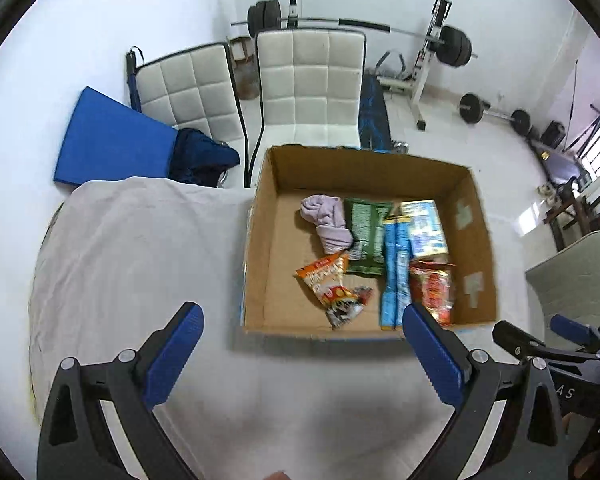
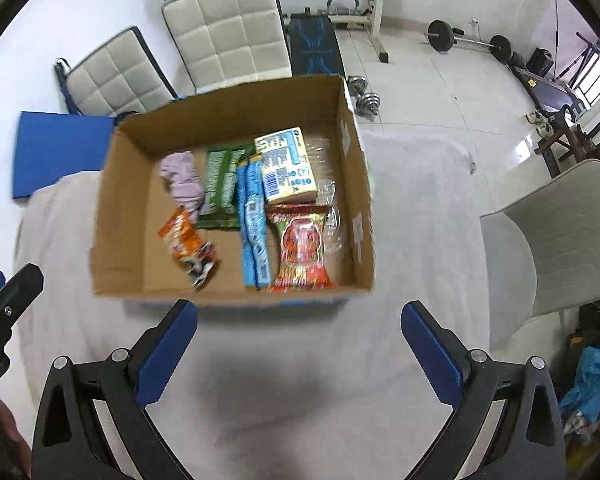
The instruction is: Organize soft objects
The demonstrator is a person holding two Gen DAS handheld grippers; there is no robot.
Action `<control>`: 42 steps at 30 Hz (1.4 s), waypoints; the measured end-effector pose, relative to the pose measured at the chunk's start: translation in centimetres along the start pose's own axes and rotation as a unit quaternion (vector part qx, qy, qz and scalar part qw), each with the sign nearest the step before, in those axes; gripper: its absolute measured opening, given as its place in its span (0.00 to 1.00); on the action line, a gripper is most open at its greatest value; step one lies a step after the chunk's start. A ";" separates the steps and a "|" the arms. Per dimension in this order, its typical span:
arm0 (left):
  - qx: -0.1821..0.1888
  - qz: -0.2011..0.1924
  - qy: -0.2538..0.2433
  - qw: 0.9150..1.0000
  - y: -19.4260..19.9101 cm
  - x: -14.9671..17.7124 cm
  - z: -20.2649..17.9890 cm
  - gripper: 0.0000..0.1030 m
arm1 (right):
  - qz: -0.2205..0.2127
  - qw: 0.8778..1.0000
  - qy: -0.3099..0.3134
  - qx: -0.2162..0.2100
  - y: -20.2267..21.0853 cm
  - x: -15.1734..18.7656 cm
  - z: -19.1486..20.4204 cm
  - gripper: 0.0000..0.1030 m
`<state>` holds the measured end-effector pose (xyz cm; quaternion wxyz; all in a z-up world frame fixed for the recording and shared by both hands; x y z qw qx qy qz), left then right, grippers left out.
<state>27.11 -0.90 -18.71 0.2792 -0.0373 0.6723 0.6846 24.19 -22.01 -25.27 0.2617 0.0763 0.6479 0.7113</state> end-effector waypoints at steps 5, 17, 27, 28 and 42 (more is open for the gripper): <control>-0.006 -0.017 -0.011 1.000 5.6 1.7 -0.9 0.99 | -0.033 0.999 0.001 -0.029 6.8 3.2 -0.4 1.00; -0.001 -0.067 -0.007 0.998 16.7 2.9 -0.8 0.99 | -0.146 0.988 0.037 -0.037 21.1 6.9 -1.1 1.00; 0.002 -0.086 -0.007 0.996 22.1 4.8 -1.6 0.99 | -0.152 0.985 0.048 -0.059 27.7 10.9 -1.8 1.00; 0.001 -0.089 -0.005 0.996 22.3 4.8 -1.6 0.99 | -0.155 0.985 0.049 -0.058 28.1 11.2 -2.0 1.00; -0.014 -0.102 0.001 0.995 21.5 4.1 -1.3 0.99 | -0.156 0.986 0.036 -0.045 27.7 11.0 -2.3 1.00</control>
Point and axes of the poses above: each gripper's, at about its wrist camera, not at the fingertips, and y roughly against the way its jaws point, z to its left, x to its underside, the point moved 6 cm from there along -y, roughly the way its jaws point, and after that the axes turned 15 degrees about -y, right-handed, at the moved point
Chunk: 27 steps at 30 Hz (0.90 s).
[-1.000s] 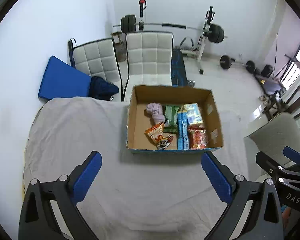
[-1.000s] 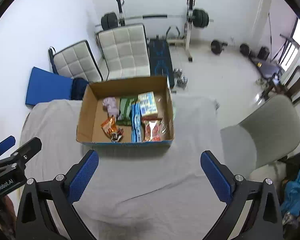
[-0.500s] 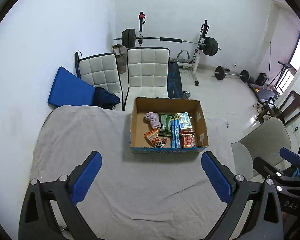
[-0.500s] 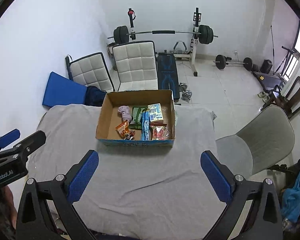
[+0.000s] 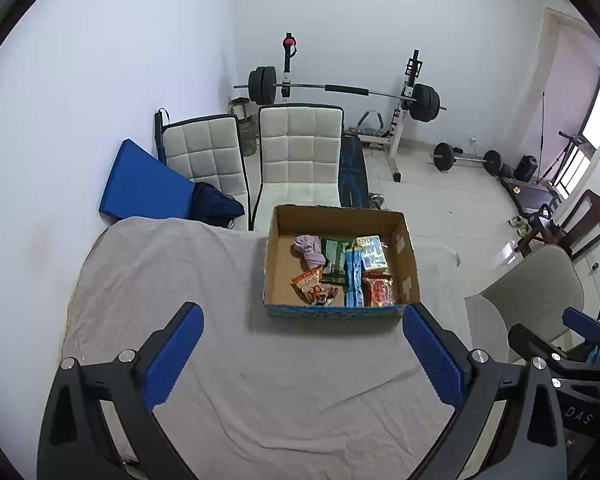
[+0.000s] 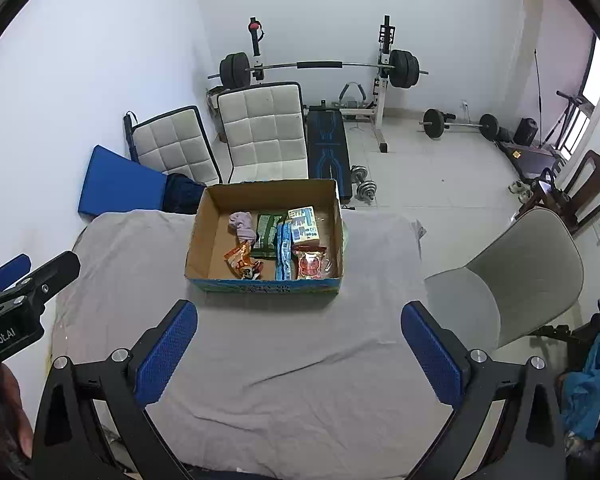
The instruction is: Organize soft objects
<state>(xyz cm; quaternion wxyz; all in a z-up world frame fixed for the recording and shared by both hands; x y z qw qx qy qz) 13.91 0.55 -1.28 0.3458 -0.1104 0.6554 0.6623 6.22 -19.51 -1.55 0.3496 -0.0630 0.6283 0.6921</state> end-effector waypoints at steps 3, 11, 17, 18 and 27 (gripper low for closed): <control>-0.003 -0.002 0.000 1.000 -0.7 -0.3 0.2 0.99 | 0.000 1.000 -0.003 0.007 -1.0 -0.3 0.0 1.00; -0.005 0.005 0.002 1.000 -2.6 -0.6 0.6 0.99 | -0.014 1.000 0.000 0.025 -2.8 -1.5 0.2 1.00; -0.008 0.017 -0.005 1.000 -3.6 -0.4 0.6 0.99 | -0.017 0.999 0.005 0.036 -3.8 -2.4 0.3 1.00; -0.008 0.018 -0.005 1.000 -3.7 -0.4 0.5 0.99 | -0.019 0.999 0.006 0.037 -3.9 -2.5 0.3 1.00; -0.007 0.021 -0.006 1.000 -4.0 -0.1 0.4 0.99 | -0.021 0.999 0.009 0.035 -4.1 -2.8 0.6 1.00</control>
Point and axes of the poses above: each gripper's, at about its wrist camera, not at the fingertips, and y roughly against the way its jaws point, z to its left, x to its underside, the point moved 6 cm from there along -y, roughly the way its jaws point, and after that the axes turned 15 degrees about -y, right-handed, at the moved point
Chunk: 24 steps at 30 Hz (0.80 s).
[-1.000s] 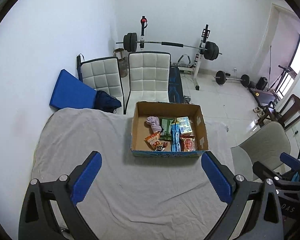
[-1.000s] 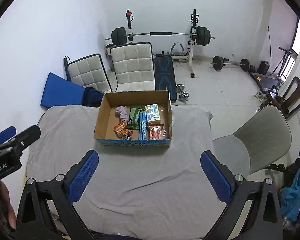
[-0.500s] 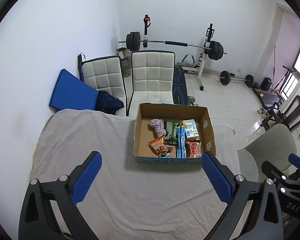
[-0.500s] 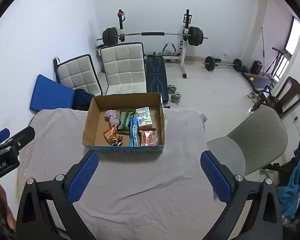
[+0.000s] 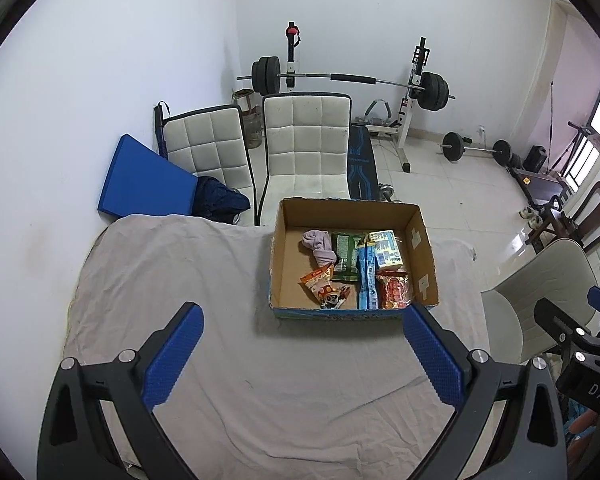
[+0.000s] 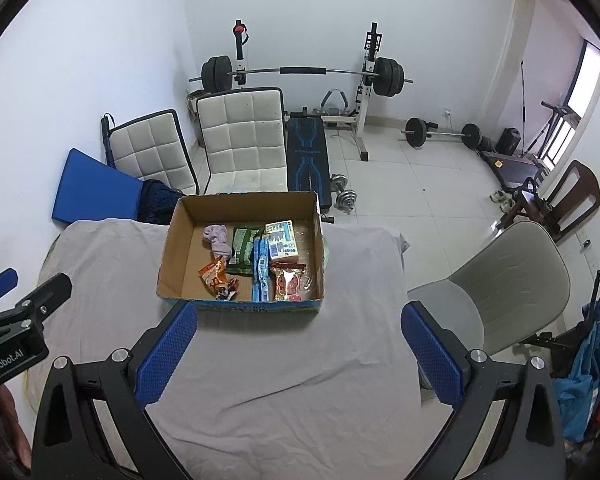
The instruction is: Organize soft objects
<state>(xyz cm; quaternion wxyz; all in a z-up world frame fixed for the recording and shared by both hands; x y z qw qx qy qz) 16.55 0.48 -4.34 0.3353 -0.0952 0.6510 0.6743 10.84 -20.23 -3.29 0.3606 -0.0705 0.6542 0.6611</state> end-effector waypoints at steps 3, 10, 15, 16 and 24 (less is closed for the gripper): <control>0.002 0.001 -0.002 1.000 -0.3 0.1 -0.3 0.99 | -0.003 1.000 0.004 -0.002 0.2 -0.2 0.2 1.00; 0.003 0.003 -0.004 1.000 -0.3 0.3 -0.6 0.99 | -0.004 1.000 0.007 -0.002 0.3 -0.2 0.3 1.00; 0.003 0.002 -0.005 1.000 -0.3 0.3 -0.6 0.99 | -0.001 1.000 0.008 -0.004 0.6 -0.1 0.4 1.00; 0.002 0.003 -0.005 1.000 -0.4 0.3 -0.6 0.99 | -0.002 1.000 0.009 -0.003 0.7 -0.1 0.4 1.00; 0.002 0.003 -0.005 1.000 -0.2 0.3 -0.7 0.99 | -0.006 1.000 0.008 -0.003 0.9 0.0 0.3 1.00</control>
Point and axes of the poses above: each gripper's, at about its wrist camera, not at the fingertips, and y roughly against the way its jaws point, z to its left, x to its underside, the point moved 6 cm from there along -y, roughly the way its jaws point, and after that the axes turned 15 degrees about -y, right-handed, at the moved point
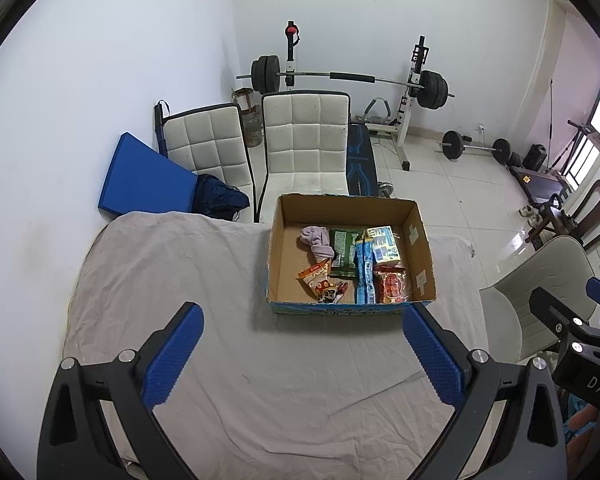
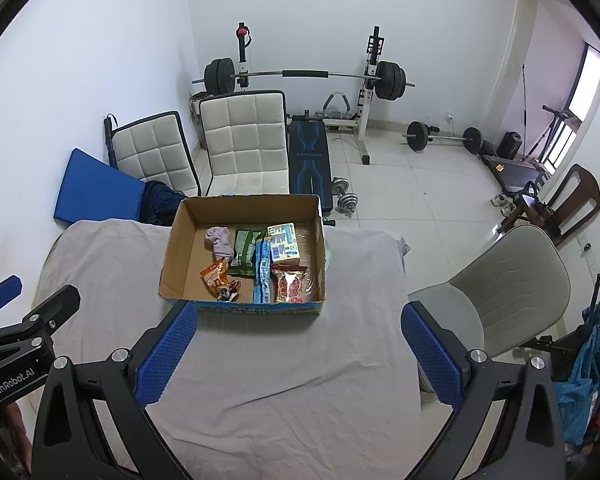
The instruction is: Organize soft objects
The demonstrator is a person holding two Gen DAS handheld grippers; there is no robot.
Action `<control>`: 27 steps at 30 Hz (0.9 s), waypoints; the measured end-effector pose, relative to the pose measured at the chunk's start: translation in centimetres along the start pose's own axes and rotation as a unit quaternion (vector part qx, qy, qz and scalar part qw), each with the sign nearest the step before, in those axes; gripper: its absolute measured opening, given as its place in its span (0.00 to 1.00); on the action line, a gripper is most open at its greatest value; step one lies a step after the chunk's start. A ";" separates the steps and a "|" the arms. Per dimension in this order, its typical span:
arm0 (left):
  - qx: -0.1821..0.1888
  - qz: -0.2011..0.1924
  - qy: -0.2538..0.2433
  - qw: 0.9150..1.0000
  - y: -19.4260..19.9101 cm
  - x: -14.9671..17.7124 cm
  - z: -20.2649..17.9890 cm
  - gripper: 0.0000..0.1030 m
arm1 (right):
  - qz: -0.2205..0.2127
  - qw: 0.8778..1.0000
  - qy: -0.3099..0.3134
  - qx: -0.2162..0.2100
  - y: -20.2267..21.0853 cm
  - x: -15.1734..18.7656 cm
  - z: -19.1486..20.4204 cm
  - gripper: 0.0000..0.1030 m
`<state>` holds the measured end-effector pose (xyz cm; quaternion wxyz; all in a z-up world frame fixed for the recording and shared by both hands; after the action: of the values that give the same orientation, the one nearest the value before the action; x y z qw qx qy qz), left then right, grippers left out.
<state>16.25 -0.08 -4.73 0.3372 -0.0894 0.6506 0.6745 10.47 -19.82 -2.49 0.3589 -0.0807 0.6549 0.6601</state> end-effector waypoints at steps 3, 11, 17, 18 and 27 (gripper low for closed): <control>0.001 0.000 0.000 1.000 0.0 0.0 0.0 0.99 | 0.002 1.000 -0.001 -0.001 -0.1 0.1 0.0 1.00; 0.000 0.001 0.001 1.000 0.3 0.0 -0.3 0.99 | 0.005 1.000 -0.006 -0.003 -0.1 0.4 -0.1 1.00; 0.000 0.000 0.003 1.000 0.4 0.1 -0.3 0.99 | 0.006 1.000 -0.011 -0.005 -0.1 0.6 -0.3 1.00; -0.001 0.000 0.003 1.000 0.5 0.1 -0.3 0.99 | 0.006 1.000 -0.012 -0.005 -0.1 0.6 -0.3 1.00; -0.002 -0.001 0.005 1.000 0.7 0.1 -0.3 0.99 | 0.008 1.000 -0.024 -0.005 -0.3 0.9 -0.6 1.00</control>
<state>15.71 -0.25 -4.29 0.3342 -0.0940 0.6513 0.6747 9.76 -20.03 -3.36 0.3688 -0.0610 0.6435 0.6680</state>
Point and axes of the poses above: each gripper's, at about its wrist camera, not at the fingertips, and y roughly against the way its jaws point, z to its left, x to its underside, the point moved 6 cm from there along -y, roughly the way its jaws point, and after that the axes turned 15 degrees about -y, right-handed, at the moved point
